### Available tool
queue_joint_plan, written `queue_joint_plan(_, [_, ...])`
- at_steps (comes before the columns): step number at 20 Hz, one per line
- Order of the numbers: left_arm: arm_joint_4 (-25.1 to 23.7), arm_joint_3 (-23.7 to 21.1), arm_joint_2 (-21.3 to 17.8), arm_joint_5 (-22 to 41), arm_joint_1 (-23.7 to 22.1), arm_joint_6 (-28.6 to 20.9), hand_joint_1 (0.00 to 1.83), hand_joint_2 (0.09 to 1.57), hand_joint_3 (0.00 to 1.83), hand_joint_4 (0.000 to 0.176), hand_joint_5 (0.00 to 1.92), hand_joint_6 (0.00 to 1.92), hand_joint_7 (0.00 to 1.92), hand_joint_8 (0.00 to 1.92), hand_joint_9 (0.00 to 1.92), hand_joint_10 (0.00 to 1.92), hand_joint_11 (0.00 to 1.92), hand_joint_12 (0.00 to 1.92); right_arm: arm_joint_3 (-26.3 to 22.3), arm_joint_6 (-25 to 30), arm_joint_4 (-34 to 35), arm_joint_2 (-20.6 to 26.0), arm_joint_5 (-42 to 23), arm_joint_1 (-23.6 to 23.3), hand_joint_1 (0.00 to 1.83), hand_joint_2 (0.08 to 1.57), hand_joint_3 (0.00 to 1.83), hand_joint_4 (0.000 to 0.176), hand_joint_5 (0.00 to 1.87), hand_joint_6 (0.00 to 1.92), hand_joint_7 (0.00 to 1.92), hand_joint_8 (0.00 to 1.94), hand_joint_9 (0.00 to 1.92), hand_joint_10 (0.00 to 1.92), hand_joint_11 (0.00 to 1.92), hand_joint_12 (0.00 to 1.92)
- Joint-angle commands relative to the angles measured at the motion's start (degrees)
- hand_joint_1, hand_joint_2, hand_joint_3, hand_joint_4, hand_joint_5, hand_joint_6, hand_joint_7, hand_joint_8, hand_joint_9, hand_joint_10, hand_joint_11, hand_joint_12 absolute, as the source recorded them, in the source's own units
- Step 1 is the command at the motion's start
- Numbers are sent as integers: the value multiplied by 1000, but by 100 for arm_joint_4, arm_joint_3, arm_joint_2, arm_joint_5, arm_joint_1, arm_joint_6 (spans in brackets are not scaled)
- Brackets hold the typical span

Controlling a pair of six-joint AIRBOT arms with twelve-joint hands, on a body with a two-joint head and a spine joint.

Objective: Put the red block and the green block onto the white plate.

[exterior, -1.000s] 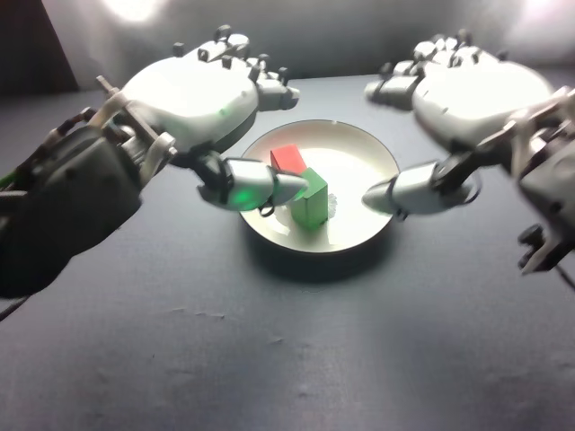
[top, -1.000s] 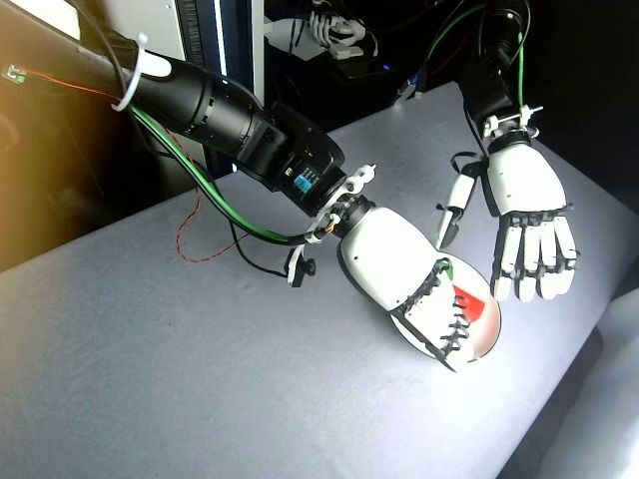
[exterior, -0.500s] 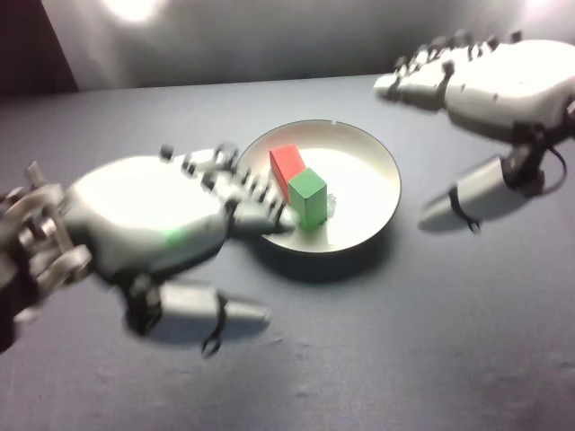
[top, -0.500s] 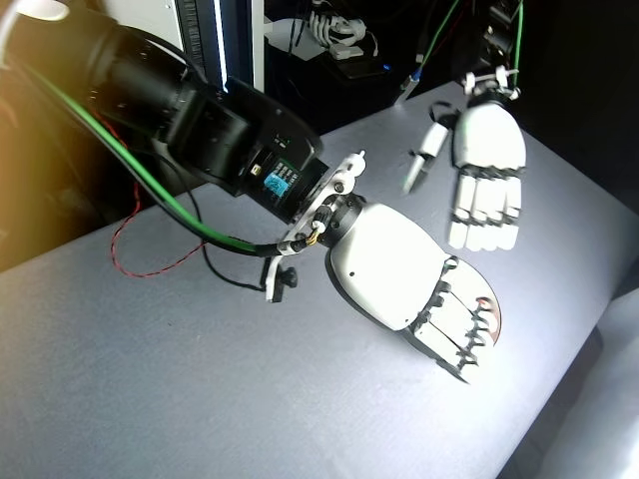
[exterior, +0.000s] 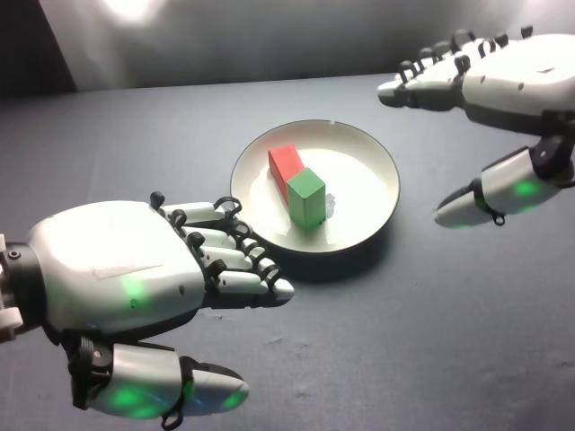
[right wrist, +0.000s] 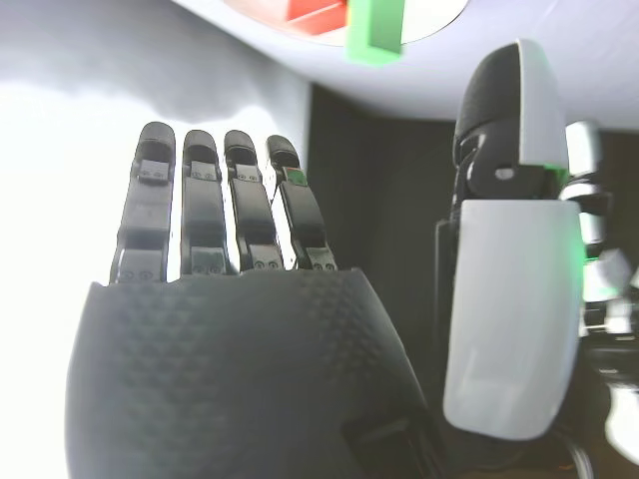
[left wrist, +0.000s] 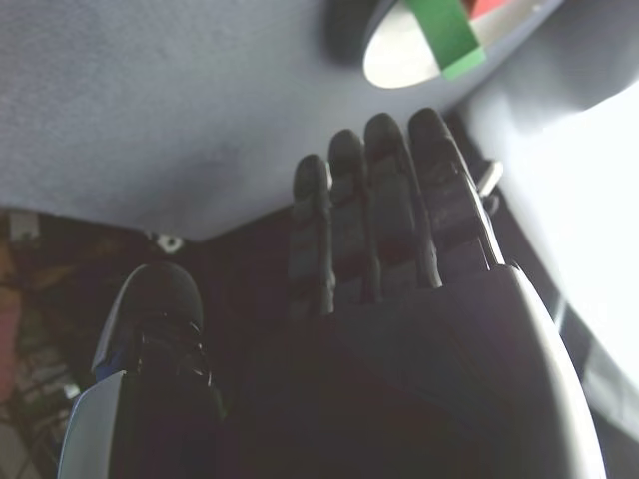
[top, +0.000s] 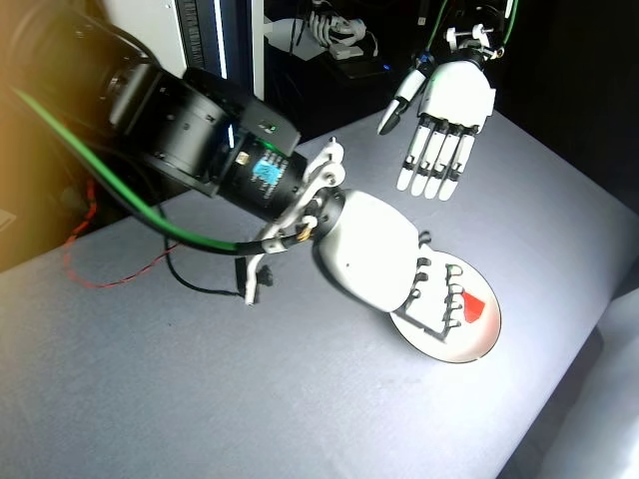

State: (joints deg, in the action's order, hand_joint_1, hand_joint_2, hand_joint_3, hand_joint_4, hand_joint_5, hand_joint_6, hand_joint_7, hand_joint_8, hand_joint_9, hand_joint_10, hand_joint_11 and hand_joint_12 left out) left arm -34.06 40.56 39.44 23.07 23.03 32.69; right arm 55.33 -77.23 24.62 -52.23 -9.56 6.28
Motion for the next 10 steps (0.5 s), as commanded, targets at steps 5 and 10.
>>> queue_joint_plan(5, [71,22,-36,675,-188,-18,149,1408,1,0,688,27,759,48,690,94,159,1094,252,3798,-3772,230,-1514,253,797,1021,1,0,594,23,597,21,504,41,12,1012])
queue_joint_plan(10, [56,88,-34,676,-459,-23,327,1570,42,0,548,1878,592,1893,609,1894,546,1909,305,4040,-5393,295,-2636,649,617,1366,0,0,600,1567,666,1437,539,1421,237,1561])
